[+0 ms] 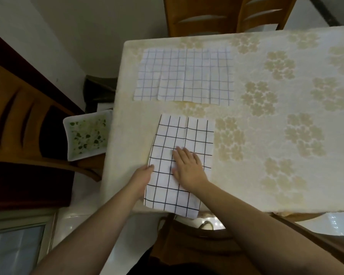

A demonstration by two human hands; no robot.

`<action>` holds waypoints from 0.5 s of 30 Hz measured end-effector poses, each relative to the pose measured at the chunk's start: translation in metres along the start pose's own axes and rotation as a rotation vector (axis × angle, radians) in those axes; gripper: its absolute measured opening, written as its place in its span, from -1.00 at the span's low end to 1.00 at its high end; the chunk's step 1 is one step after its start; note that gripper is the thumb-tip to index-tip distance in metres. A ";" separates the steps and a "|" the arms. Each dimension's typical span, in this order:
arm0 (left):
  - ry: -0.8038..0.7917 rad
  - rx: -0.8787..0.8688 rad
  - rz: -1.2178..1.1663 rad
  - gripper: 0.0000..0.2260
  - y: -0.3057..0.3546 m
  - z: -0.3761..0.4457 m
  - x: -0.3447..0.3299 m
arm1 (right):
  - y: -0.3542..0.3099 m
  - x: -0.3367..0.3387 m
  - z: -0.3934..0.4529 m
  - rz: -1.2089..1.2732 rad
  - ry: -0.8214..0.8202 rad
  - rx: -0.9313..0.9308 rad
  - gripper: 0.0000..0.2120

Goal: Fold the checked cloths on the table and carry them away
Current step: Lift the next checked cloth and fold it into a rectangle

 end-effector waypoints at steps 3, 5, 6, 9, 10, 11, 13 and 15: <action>0.017 -0.038 0.083 -0.61 0.006 0.002 0.005 | -0.021 -0.019 0.017 -0.039 -0.016 0.023 -0.39; 0.040 -0.059 0.110 -0.59 0.007 0.008 0.014 | -0.028 -0.031 0.023 -0.083 -0.029 0.023 -0.39; 0.051 -0.066 0.121 -0.59 0.008 0.010 0.017 | -0.032 -0.034 0.025 -0.104 -0.033 0.022 -0.39; 0.088 -0.075 0.121 -0.61 0.005 0.013 0.031 | -0.041 -0.041 0.024 -0.116 -0.031 0.024 -0.41; 0.106 -0.073 0.106 -0.62 0.004 0.013 0.036 | -0.045 -0.044 0.023 -0.116 -0.024 0.032 -0.43; 0.125 -0.075 0.099 -0.63 0.005 0.010 0.041 | -0.050 -0.046 0.021 -0.126 -0.011 0.048 -0.45; 0.139 -0.061 0.084 -0.64 0.000 0.010 0.050 | -0.064 -0.051 0.019 -0.140 0.004 0.103 -0.46; 0.135 -0.074 0.084 -0.65 -0.003 0.008 0.056 | -0.078 -0.055 0.018 -0.098 0.000 0.131 -0.46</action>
Point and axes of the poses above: each hand's wrist, its own z-axis towards the middle knuckle, its own x-axis out of the back of the hand, y = z × x, the point moved 10 cm from there along z, towards the middle knuckle, and after that the axes turned 3 degrees about -y, right-handed, at the moved point
